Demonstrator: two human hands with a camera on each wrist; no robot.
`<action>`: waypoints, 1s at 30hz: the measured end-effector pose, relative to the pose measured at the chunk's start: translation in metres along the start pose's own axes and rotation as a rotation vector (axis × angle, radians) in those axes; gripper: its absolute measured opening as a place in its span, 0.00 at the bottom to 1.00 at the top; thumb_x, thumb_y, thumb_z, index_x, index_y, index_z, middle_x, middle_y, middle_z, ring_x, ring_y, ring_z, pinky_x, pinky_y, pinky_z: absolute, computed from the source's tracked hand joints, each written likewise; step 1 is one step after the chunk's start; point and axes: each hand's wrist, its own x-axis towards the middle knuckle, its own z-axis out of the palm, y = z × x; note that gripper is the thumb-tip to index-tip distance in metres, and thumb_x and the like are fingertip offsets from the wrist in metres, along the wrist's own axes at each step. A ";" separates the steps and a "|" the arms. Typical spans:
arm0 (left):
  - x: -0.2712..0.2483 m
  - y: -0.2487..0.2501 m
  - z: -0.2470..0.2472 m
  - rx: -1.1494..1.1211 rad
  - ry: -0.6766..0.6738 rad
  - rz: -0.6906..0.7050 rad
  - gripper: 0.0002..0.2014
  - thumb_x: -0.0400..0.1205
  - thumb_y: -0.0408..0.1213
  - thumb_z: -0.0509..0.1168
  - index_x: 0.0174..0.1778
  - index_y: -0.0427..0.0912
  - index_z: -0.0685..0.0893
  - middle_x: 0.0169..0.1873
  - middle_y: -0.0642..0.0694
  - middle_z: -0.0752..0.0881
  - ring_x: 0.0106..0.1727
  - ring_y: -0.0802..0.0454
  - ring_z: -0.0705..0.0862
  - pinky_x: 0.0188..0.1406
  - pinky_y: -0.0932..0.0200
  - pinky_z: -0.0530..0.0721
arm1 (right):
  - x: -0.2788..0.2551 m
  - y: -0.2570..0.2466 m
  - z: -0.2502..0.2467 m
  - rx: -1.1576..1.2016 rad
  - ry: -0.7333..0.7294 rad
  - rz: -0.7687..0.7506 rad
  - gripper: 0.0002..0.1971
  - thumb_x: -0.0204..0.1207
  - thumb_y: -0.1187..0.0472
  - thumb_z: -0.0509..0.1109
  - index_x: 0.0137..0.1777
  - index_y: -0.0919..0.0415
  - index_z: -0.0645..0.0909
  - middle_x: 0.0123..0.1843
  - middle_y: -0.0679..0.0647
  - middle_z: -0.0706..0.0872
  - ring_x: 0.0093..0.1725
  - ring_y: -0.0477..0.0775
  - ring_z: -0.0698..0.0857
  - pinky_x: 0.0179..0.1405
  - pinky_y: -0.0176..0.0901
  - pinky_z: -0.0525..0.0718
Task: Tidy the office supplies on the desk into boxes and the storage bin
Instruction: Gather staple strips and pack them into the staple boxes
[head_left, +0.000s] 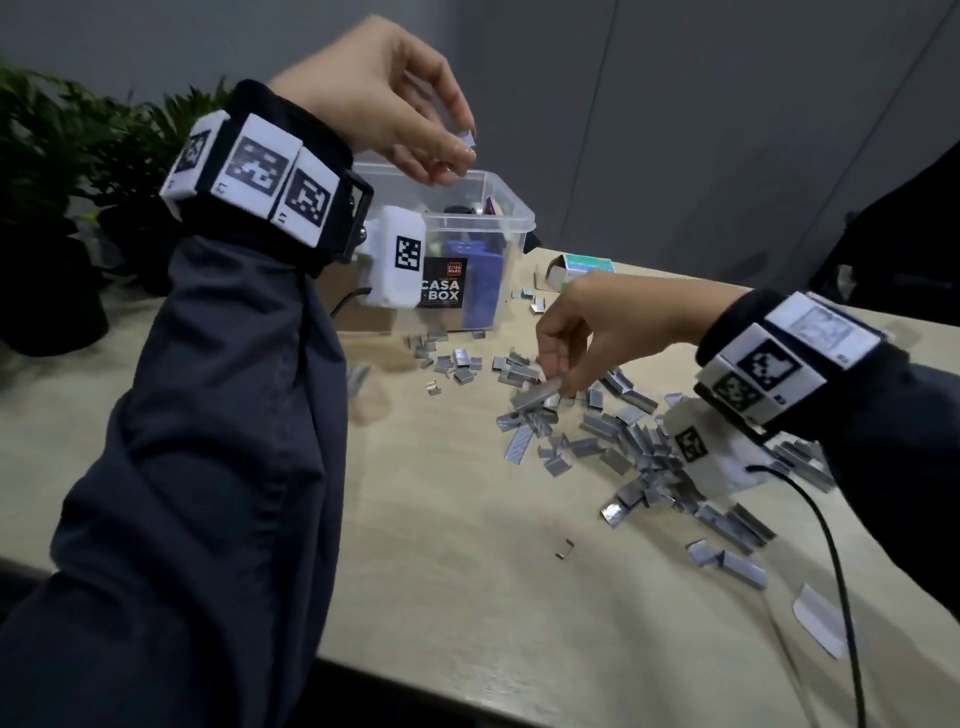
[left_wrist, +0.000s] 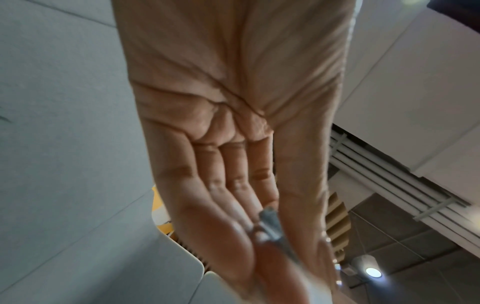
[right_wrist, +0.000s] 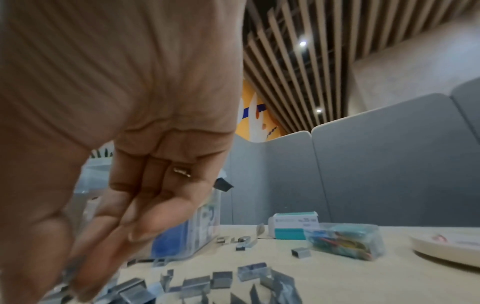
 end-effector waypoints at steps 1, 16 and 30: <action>-0.001 -0.002 -0.003 -0.003 0.010 0.000 0.19 0.73 0.31 0.75 0.57 0.27 0.83 0.43 0.35 0.89 0.36 0.50 0.91 0.37 0.63 0.89 | -0.003 0.002 -0.001 0.027 0.011 -0.013 0.07 0.69 0.62 0.81 0.43 0.49 0.89 0.36 0.46 0.91 0.36 0.42 0.87 0.47 0.46 0.87; -0.002 -0.004 -0.009 0.059 -0.066 -0.043 0.15 0.73 0.35 0.75 0.53 0.32 0.88 0.43 0.36 0.91 0.42 0.48 0.91 0.46 0.60 0.90 | 0.003 -0.011 0.017 0.111 -0.201 -0.129 0.15 0.68 0.59 0.83 0.53 0.45 0.88 0.41 0.43 0.91 0.43 0.47 0.89 0.55 0.59 0.86; -0.005 -0.009 -0.016 0.053 -0.077 -0.083 0.16 0.72 0.36 0.75 0.53 0.33 0.88 0.44 0.36 0.91 0.41 0.49 0.91 0.44 0.61 0.90 | -0.005 -0.032 0.029 -0.022 -0.168 -0.163 0.10 0.65 0.51 0.85 0.37 0.45 0.85 0.39 0.45 0.89 0.40 0.45 0.86 0.41 0.43 0.83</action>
